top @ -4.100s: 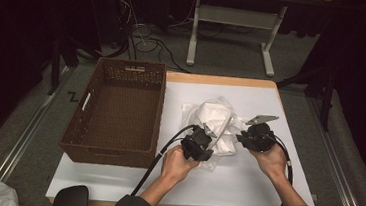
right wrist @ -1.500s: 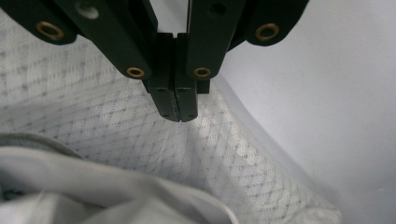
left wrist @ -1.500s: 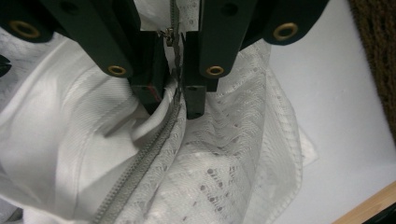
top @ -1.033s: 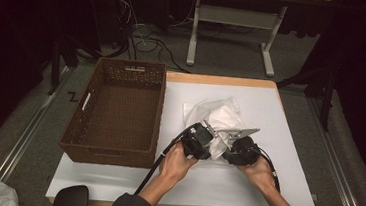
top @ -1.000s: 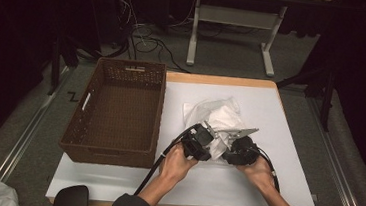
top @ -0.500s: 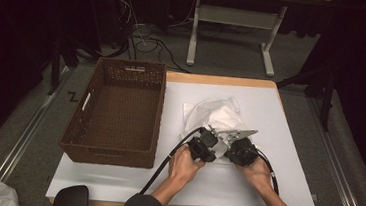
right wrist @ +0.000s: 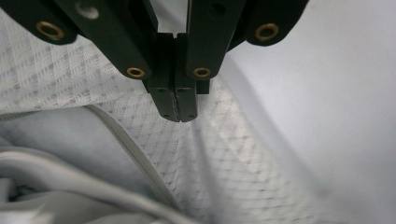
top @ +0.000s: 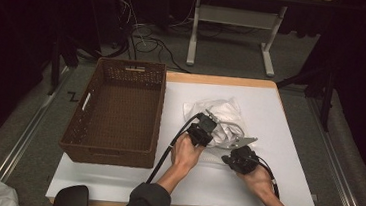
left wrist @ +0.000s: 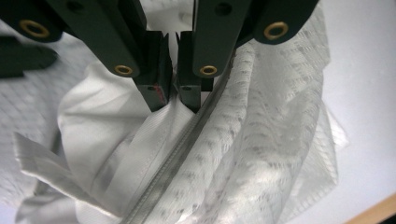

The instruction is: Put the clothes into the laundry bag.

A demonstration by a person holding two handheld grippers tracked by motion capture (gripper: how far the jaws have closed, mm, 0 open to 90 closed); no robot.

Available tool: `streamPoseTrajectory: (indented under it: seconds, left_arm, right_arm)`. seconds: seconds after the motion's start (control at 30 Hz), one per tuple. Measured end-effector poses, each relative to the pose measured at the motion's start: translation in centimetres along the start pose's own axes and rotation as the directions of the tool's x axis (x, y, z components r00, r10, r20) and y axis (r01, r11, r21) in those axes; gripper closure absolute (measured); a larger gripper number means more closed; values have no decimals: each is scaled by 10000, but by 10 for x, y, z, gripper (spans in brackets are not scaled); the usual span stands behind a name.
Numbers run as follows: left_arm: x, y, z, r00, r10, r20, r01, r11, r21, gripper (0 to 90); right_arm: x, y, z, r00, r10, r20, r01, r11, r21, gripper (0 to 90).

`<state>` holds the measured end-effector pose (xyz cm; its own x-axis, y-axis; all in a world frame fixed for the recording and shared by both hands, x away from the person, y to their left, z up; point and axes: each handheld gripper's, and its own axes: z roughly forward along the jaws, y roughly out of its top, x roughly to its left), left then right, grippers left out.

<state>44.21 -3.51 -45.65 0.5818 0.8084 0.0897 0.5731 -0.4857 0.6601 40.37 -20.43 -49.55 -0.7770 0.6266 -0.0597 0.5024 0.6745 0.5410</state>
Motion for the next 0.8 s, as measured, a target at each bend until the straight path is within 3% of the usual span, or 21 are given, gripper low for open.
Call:
streamPoseTrajectory:
  seconds: [0.13, 0.23, 0.3, 0.4, 0.43, 0.5, 0.67, 0.73, 0.8]
  left_arm:
    - [2, 2, 9, 9988, 88, -482, -83, 9999, 122, 847]
    - [-1, 2, 20, 9982, 251, -541, -218, 9979, 609, 834]
    - [-6, 1, 25, 9970, 575, -513, -534, 9956, 766, 829]
    - [-9, -2, 23, 9959, 818, -381, -787, 9940, 766, 824]
    - [-8, -3, 22, 9964, 812, -255, -791, 9939, 764, 823]
    - [-5, -6, 21, 9982, 605, 8, -604, 9953, 755, 823]
    - [-5, -8, 15, 9979, 564, 309, -585, 9956, 734, 814]
    - [-5, -11, 10, 9971, 617, 447, -645, 9959, 627, 777]
    - [-4, -16, 4, 9960, 655, 609, -688, 9962, 538, 677]
  right_arm:
    - [8, -4, -4, 9994, -288, -191, 289, 9996, 73, 900]
    - [15, -7, -7, 9986, -447, -293, 452, 9988, 187, 900]
    - [16, -6, -8, 9982, -496, -328, 505, 9984, 258, 900]
    - [13, -6, -9, 9991, -276, -318, 274, 9996, -74, 900]
    - [8, -5, -13, 9997, -86, -211, 76, 9988, -490, 888]
    - [2, -1, -17, 9996, 276, -35, -278, 9968, -749, 795]
    - [-7, 9, -10, 9987, 459, 200, -447, 9974, -567, 644]
    - [-7, 12, -1, 9993, 326, 158, -321, 9990, -295, 592]
    - [-5, 13, 7, 9995, 269, 169, -267, 9996, -93, 563]
